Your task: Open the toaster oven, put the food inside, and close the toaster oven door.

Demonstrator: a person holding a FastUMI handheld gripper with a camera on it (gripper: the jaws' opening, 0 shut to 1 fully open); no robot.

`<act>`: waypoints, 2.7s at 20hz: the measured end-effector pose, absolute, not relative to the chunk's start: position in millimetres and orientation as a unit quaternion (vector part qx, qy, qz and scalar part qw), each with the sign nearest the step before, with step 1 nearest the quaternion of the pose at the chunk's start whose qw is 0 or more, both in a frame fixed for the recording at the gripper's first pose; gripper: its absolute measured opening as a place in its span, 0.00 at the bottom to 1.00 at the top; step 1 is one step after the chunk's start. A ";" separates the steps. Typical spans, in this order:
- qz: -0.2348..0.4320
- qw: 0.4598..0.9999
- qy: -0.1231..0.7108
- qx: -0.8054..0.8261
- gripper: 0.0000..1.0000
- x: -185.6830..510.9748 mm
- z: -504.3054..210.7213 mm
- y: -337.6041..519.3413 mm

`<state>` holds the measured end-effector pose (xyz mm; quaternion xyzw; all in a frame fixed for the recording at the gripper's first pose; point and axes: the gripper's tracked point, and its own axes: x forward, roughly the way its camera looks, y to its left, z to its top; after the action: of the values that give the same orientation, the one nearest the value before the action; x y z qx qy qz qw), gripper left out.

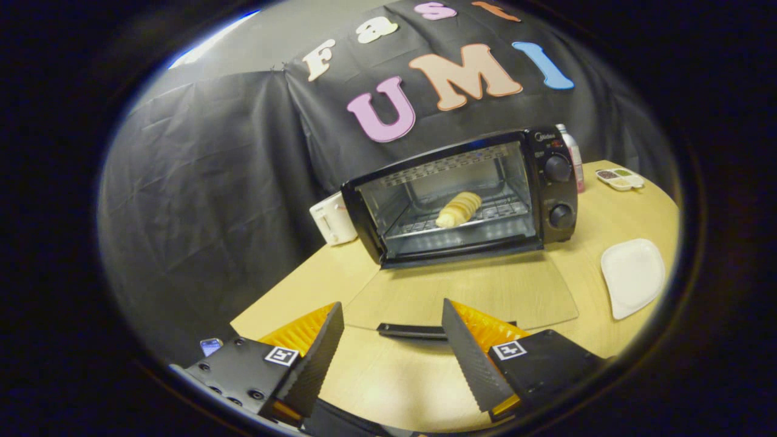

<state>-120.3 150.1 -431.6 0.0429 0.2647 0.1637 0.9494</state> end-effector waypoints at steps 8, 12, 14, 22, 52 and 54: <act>0.165 0.930 0.327 -0.027 0.98 -162.8 -468.9 141.5; 0.144 0.929 0.338 -0.046 0.98 -157.7 -480.1 132.8; 0.128 0.931 0.336 -0.056 0.98 -153.5 -481.8 126.4; 0.077 0.940 0.328 -0.054 0.96 -140.0 -482.3 111.4; 0.084 0.972 0.215 -0.037 0.95 -100.6 -385.6 136.8; 0.080 0.972 0.217 -0.037 0.95 -93.1 -388.2 135.6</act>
<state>-93.1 135.6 -388.2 -0.0369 0.2166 0.0800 0.9723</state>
